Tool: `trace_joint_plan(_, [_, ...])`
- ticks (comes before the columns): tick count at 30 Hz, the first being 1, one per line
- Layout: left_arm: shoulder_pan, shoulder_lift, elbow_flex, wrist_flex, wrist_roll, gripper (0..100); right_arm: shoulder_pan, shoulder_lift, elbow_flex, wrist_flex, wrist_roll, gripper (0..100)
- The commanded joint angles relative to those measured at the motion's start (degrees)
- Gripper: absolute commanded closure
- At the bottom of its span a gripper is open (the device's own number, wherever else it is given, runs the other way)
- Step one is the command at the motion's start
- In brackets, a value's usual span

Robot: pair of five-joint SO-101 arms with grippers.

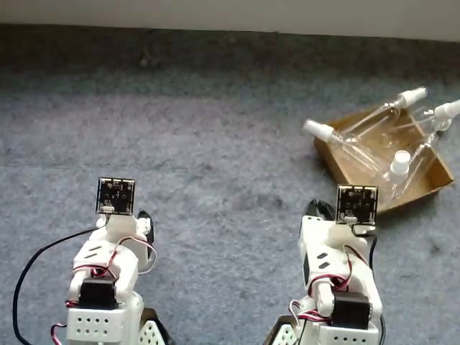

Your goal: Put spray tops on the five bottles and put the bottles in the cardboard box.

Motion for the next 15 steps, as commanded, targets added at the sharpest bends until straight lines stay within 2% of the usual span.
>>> trace_joint_plan(1, [-0.40, -0.40, -0.13, -1.23, 0.62, 99, -0.57, -0.40, 1.80, -1.45, -3.25, 99.5])
trace_joint_plan(15, [-0.40, -0.31, 1.54, -0.88, 0.35, 99, -0.57, -0.40, 16.31, -1.45, -3.60, 99.5])
